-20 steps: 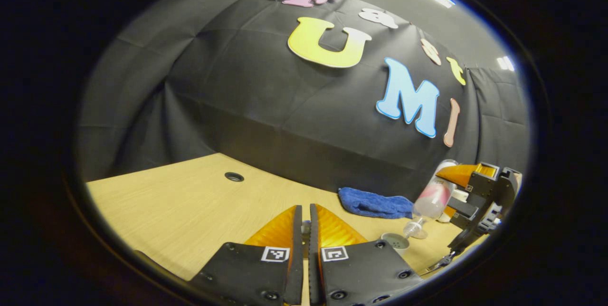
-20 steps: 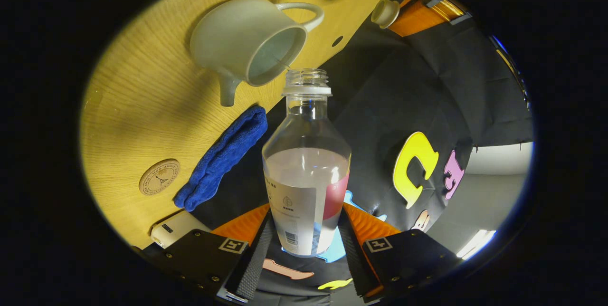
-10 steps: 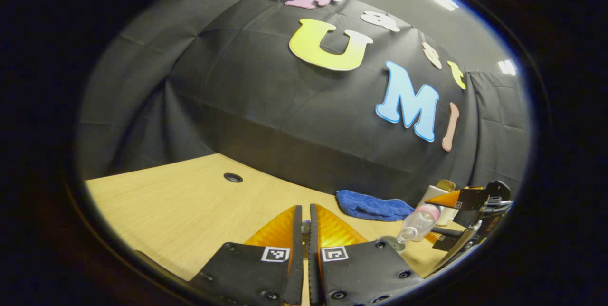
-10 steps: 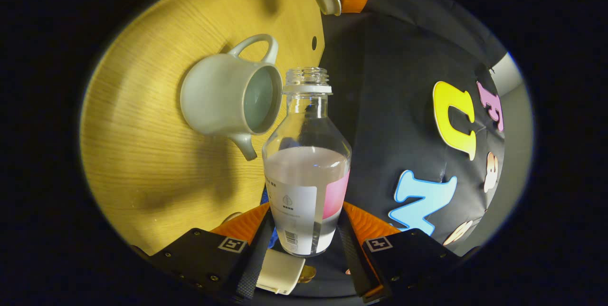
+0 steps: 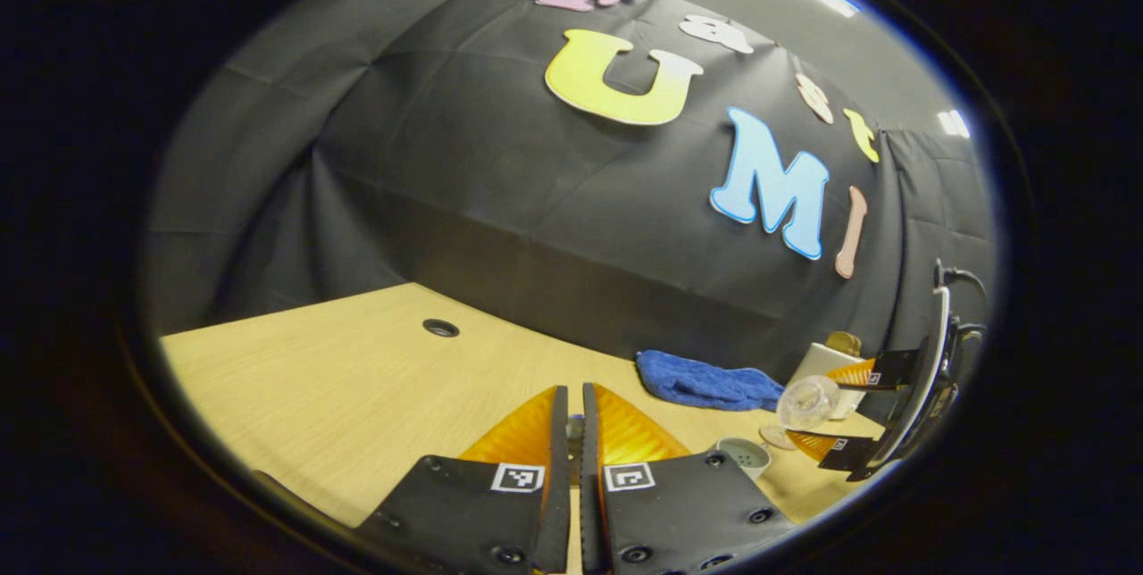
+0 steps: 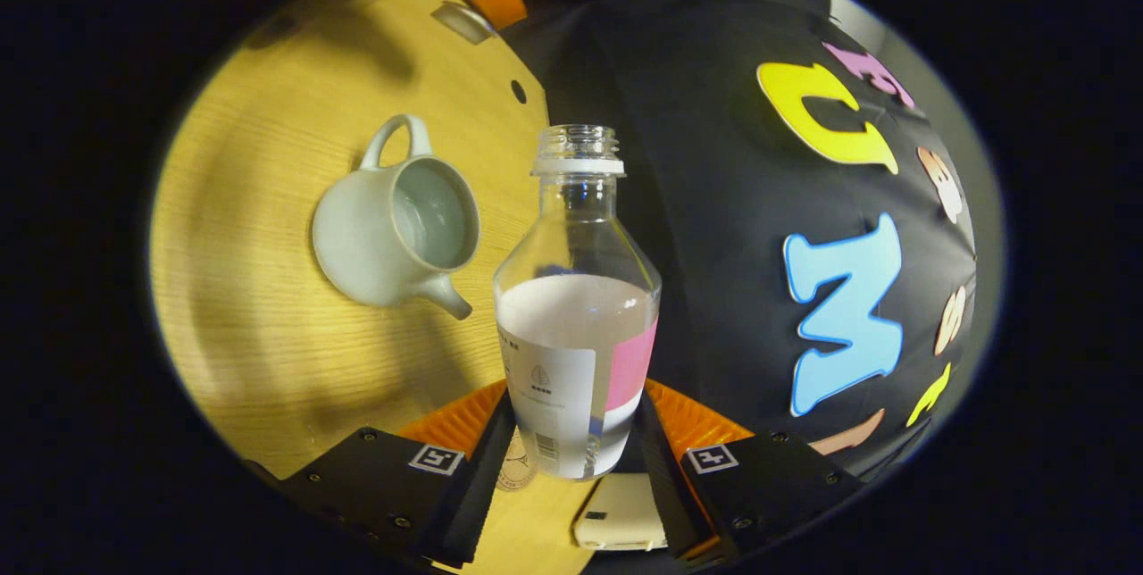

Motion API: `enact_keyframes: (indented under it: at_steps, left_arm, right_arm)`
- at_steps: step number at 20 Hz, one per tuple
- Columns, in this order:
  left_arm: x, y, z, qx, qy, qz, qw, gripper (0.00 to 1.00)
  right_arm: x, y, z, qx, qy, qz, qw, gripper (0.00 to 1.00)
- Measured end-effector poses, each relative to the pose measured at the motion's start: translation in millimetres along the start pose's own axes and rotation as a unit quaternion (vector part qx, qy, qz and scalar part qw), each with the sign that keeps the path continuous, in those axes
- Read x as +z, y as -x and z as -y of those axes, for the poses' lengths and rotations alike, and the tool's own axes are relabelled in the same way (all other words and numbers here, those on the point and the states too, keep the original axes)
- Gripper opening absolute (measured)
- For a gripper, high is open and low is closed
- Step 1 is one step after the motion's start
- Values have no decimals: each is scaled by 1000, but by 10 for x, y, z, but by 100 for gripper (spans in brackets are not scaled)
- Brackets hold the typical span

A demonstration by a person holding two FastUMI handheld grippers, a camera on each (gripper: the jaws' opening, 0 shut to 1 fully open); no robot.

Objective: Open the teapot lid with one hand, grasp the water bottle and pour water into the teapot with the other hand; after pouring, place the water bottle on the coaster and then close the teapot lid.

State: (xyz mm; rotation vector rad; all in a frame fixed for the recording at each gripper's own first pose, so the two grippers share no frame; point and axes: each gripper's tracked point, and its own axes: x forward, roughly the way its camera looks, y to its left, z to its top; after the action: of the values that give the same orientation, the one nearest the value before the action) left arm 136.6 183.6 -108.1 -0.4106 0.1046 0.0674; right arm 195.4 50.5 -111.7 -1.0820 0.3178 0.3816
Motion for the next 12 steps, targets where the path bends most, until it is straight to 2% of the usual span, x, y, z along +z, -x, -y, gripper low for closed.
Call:
enact_keyframes:
  at_steps: [3, 6, 10, 12]
  left_arm:
    - [-25, -2, 1, 0, -2, -4, 1000, 12]
    - [-1, -18, -14, 2, -5, -4, 1000, 12]
    - [-19, -21, -10, 6, -5, -3, 1000, 12]
    - [-51, -23, -19, 6, -6, -7, 1000, 12]
  right_arm:
    - [-217, -67, 40, 6, -72, -15, 997, 73]
    - [-392, -96, 89, 11, -161, -22, 987, 76]
    - [-569, -115, 198, 2, -283, -13, 959, 76]
    - [-630, -182, 191, 14, -354, -3, 935, 75]
